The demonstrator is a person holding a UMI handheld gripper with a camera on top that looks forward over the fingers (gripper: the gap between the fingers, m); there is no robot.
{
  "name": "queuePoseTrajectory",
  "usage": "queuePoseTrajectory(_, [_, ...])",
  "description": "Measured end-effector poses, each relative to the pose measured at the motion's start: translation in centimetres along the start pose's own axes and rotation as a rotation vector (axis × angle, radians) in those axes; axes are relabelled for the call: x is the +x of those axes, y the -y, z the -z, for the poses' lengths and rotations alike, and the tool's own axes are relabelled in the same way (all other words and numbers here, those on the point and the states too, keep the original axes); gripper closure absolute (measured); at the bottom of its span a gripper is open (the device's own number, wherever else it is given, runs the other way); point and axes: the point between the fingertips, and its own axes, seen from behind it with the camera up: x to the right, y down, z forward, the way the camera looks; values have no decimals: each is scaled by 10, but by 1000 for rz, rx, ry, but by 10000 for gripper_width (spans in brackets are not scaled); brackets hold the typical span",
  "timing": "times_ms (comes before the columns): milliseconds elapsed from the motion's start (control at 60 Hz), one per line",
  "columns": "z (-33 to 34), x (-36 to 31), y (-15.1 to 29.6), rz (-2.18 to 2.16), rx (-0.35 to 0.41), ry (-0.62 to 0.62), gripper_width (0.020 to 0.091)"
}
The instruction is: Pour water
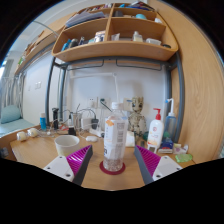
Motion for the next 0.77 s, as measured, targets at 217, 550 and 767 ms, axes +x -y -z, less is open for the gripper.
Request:
queuePoseTrajectory(217, [68, 24, -13, -45, -60, -190, 242])
queuePoseTrajectory(550, [126, 50, 3, -81, -58, -332, 257])
queuePoseTrajectory(767, [140, 59, 6, -74, -54, -350, 246])
